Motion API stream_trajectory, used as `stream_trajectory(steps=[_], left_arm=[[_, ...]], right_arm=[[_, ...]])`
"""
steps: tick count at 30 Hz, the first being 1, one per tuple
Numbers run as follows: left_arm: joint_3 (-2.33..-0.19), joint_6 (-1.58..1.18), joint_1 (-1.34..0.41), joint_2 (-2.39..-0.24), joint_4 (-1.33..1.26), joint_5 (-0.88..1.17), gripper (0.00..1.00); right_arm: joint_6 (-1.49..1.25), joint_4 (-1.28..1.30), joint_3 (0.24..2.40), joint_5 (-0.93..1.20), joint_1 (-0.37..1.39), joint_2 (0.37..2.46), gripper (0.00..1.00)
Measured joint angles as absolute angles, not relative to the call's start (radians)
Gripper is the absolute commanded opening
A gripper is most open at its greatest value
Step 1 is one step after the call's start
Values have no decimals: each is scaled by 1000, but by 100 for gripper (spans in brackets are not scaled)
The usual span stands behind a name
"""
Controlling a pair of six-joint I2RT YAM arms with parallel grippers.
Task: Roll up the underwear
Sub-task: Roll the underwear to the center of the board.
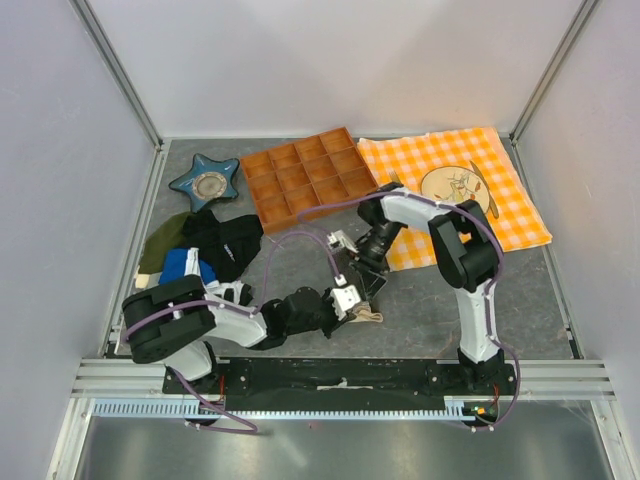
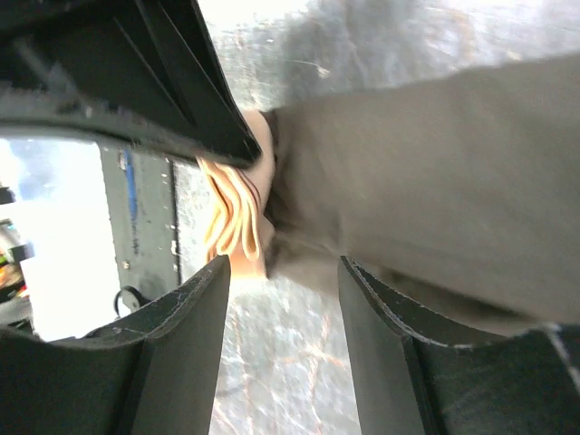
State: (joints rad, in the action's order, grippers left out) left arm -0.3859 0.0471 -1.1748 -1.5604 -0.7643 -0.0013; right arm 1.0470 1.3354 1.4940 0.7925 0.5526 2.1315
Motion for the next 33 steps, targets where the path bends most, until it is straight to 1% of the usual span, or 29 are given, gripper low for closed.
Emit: stream_trajectory(steps=[6, 10, 15, 17, 19, 24, 28, 33], left_arm=[[-384, -80, -1050, -1557, -756, 191, 2], [-408, -186, -936, -1589, -733, 350, 2], [-498, -324, -829, -1694, -705, 521, 2], [-523, -376, -799, -1730, -701, 567, 2], [-554, -440, -766, -1773, -695, 616, 2], [-591, -560, -720, -1829, -682, 685, 2], [-612, -614, -707, -1841, -649, 699, 2], [-634, -648, -698, -1852, -616, 704, 2]], right_arm=[[1129, 1316, 1499, 785, 448, 2022, 55], [1238, 1288, 1422, 791, 437, 1881, 54], [1387, 1230, 1243, 820, 468, 1684, 55], [1396, 1169, 1182, 812, 506, 1636, 57], [1383, 1056, 1101, 786, 569, 1589, 58], [1325, 815, 951, 673, 696, 1518, 60], [1295, 679, 906, 587, 711, 1517, 60], [1277, 582, 857, 510, 722, 1530, 58]])
